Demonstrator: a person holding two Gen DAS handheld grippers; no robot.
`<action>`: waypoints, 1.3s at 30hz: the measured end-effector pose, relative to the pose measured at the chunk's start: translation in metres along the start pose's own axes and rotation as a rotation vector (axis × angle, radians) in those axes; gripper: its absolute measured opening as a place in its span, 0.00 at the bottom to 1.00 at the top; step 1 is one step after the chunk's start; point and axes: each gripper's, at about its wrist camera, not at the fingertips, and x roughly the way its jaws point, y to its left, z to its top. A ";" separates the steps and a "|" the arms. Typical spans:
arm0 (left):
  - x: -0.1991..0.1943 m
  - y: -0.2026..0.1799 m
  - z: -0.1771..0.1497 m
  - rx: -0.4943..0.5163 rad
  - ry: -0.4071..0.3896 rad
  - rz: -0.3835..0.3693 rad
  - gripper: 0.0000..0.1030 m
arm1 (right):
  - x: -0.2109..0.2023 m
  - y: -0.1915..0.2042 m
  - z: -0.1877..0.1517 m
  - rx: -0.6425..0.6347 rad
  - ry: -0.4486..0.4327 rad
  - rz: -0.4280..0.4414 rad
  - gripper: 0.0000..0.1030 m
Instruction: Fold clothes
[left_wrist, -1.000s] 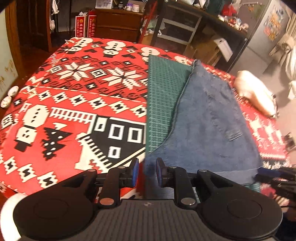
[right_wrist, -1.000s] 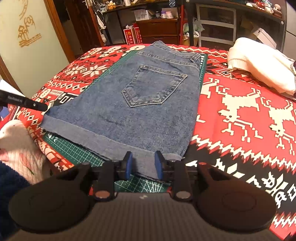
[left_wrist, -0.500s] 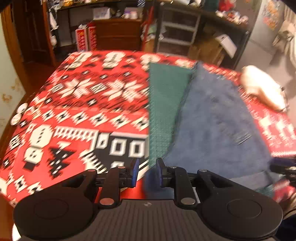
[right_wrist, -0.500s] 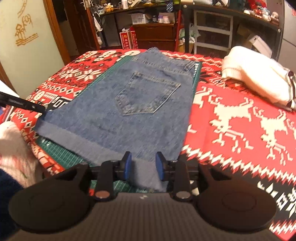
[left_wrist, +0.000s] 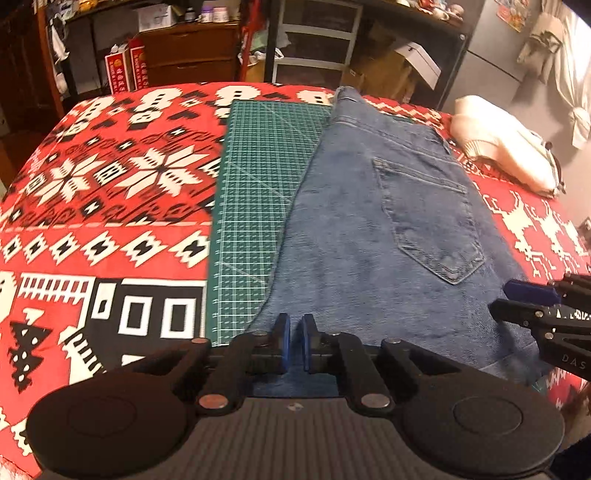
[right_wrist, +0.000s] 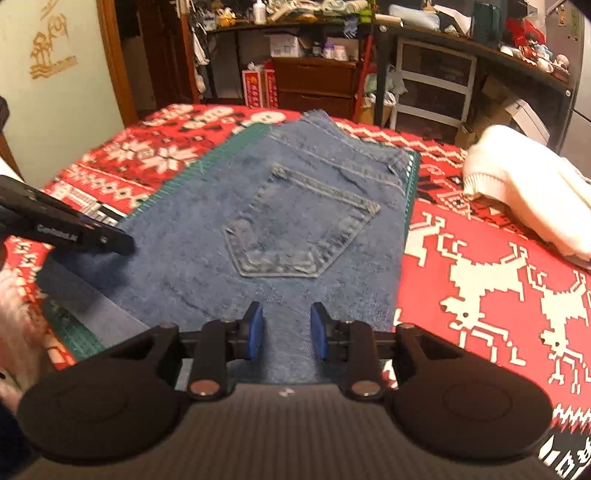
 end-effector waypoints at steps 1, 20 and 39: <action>0.000 0.001 0.000 -0.001 0.000 0.000 0.06 | 0.003 -0.002 -0.003 0.002 0.003 -0.006 0.30; -0.006 -0.048 0.013 0.096 -0.026 -0.157 0.05 | -0.014 -0.009 -0.008 -0.009 -0.035 0.009 0.30; 0.020 -0.088 -0.002 0.240 -0.037 -0.142 0.08 | -0.001 0.002 -0.020 -0.070 -0.043 0.041 0.36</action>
